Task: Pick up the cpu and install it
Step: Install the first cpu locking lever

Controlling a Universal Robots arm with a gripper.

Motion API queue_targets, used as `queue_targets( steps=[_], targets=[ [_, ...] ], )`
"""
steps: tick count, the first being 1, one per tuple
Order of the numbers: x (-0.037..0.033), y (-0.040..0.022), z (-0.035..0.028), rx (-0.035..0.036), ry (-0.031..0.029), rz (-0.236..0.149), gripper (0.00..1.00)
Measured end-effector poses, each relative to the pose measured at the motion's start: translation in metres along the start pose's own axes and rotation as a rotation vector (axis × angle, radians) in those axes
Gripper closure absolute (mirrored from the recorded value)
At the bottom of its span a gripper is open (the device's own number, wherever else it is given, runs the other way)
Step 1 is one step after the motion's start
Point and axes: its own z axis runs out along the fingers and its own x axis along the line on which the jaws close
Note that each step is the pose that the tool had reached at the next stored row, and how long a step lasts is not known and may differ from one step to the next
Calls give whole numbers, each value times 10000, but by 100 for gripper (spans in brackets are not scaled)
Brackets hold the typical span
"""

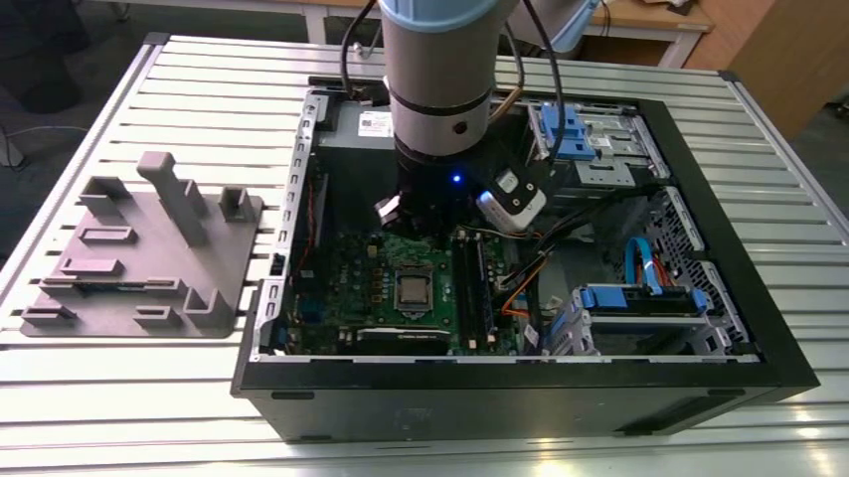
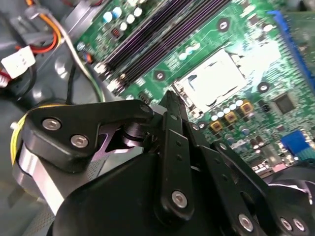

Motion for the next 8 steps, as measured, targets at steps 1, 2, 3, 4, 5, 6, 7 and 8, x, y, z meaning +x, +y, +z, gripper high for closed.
queue_targets(
  steps=[1,2,3,4,5,6,7,8],
  targets=[
    [0,0,0,88,26,47,89],
    [0,0,2,159,47,95,89],
    [0,0,4,199,57,119,89],
    [0,0,4,201,59,122,89],
    [0,-1,3,204,60,123,89],
    [0,0,3,205,61,126,89],
    [0,0,3,204,61,127,89],
    [0,0,5,205,61,127,89]
  ],
)
